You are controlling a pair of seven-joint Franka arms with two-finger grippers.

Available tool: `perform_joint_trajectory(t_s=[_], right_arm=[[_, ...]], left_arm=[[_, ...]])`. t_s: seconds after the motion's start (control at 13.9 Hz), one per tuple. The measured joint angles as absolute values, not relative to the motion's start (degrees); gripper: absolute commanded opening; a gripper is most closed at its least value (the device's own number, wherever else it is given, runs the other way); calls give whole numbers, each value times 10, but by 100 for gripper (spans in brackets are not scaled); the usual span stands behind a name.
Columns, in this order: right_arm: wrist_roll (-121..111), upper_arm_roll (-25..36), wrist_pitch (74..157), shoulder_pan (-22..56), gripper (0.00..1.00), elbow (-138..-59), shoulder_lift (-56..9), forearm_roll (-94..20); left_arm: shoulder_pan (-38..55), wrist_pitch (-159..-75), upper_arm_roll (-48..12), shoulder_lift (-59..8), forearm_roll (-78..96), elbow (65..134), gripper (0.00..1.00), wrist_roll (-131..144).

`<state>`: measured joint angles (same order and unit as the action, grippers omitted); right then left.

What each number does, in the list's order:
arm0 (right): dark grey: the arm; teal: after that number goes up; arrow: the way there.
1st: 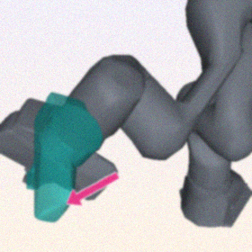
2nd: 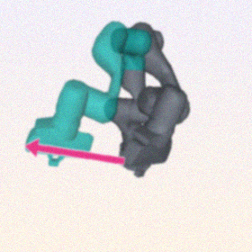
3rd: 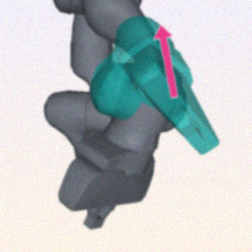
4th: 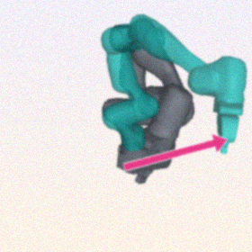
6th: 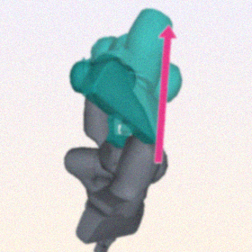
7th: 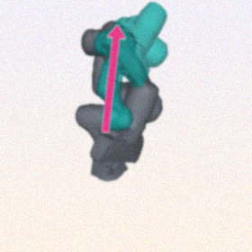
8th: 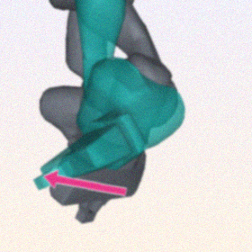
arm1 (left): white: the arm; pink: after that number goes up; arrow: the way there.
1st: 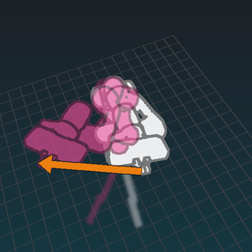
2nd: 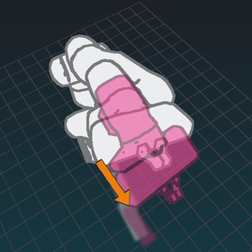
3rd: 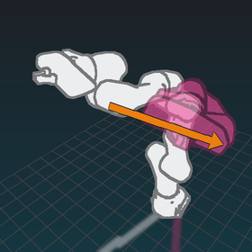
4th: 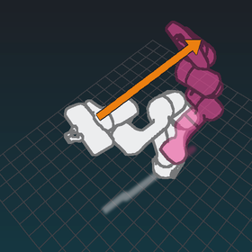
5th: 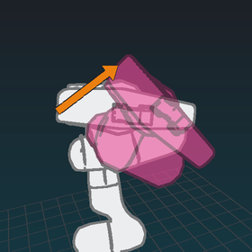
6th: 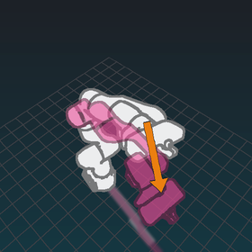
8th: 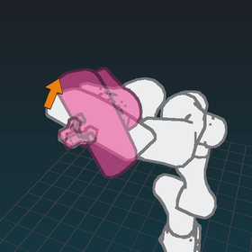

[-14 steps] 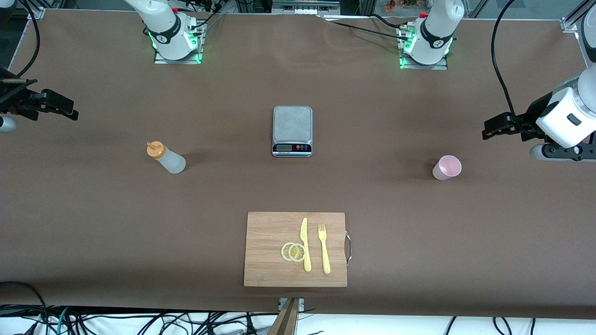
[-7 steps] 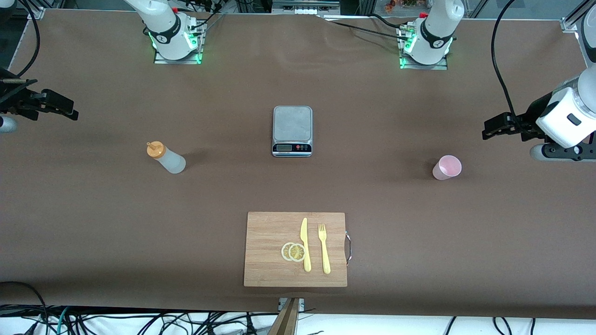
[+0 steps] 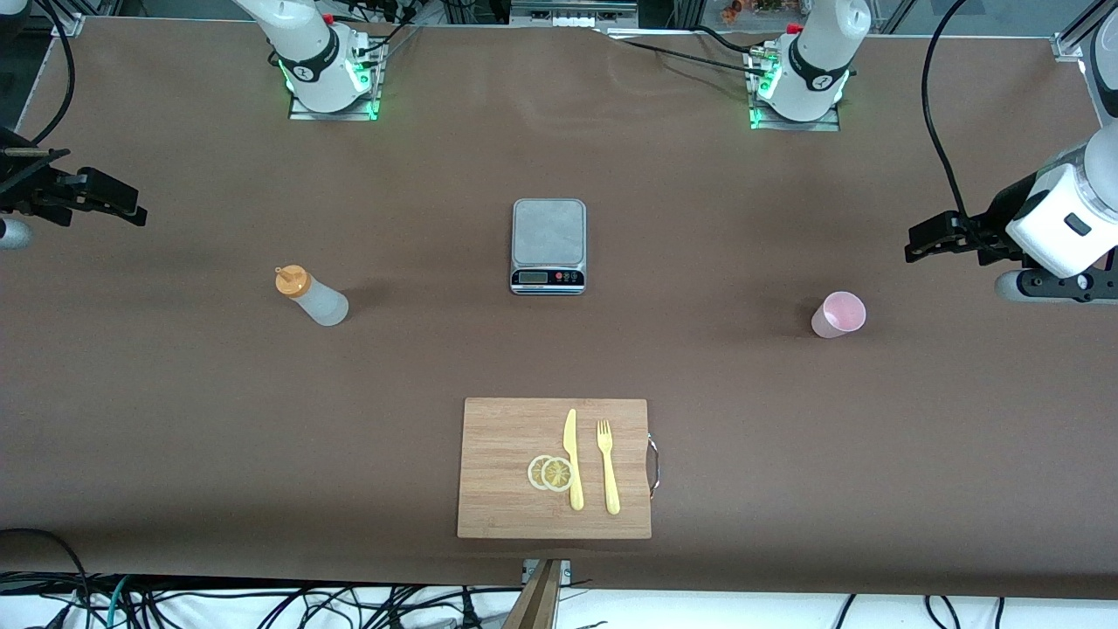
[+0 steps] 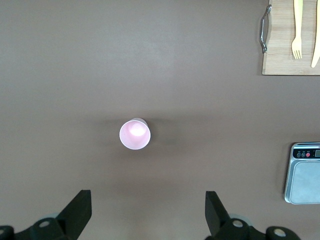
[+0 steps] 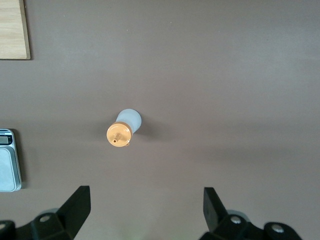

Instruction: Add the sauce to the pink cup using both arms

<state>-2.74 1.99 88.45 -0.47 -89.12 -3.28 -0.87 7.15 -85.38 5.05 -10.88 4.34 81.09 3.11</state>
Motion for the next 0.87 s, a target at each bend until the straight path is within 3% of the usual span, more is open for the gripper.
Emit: perform_joint_trajectory(t_s=[0.87], right_arm=[[-27,20,884,-5,100,-891,-33,-9]], left_arm=[[69,-854,53,-115,43,813,100,28]])
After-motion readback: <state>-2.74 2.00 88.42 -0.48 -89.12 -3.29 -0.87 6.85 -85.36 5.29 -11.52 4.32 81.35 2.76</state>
